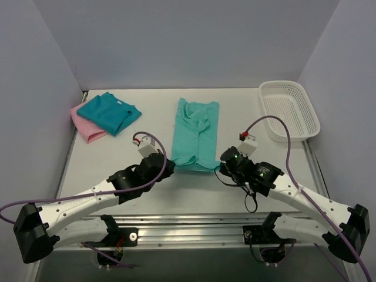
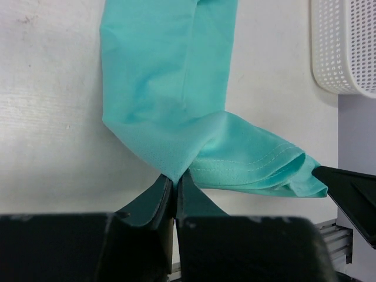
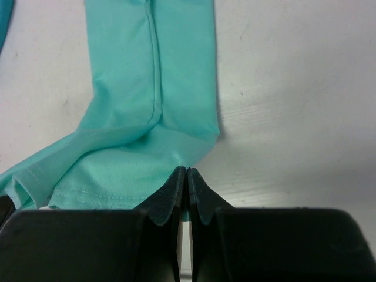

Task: Fold and stack the t-shirts
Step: Fold the folded rectangular tshirt in 1/3 of the way

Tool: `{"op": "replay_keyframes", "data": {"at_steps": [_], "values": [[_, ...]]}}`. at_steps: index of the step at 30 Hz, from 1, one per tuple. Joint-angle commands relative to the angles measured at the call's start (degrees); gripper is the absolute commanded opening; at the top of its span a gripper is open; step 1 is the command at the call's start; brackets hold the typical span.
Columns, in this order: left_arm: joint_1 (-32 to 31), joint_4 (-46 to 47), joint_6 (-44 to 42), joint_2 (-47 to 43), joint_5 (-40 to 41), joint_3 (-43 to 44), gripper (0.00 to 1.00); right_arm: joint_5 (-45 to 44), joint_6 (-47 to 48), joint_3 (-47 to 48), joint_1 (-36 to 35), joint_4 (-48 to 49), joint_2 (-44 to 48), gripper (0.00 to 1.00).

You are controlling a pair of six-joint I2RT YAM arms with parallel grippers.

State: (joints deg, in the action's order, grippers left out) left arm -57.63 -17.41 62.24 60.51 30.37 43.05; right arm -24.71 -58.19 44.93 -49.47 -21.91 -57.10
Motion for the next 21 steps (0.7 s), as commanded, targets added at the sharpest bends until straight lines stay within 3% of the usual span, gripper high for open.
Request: {"op": "replay_keyframes", "data": {"at_steps": [1, 11, 21], "values": [[3.47, 3.69, -5.37, 0.92, -3.38, 4.06, 0.03, -6.05, 3.7, 5.69, 0.43, -0.33, -4.41, 0.0], [15.68, 12.04, -10.99, 14.7, -17.61, 10.73, 0.04, -9.13, 8.18, 16.24, 3.68, 2.31, -19.69, 0.0], [22.99, 18.7, -16.97, 29.65, -28.5, 21.8, 0.04, -6.05, 11.52, 23.36, 11.41, 5.56, -32.8, 0.0]]}}
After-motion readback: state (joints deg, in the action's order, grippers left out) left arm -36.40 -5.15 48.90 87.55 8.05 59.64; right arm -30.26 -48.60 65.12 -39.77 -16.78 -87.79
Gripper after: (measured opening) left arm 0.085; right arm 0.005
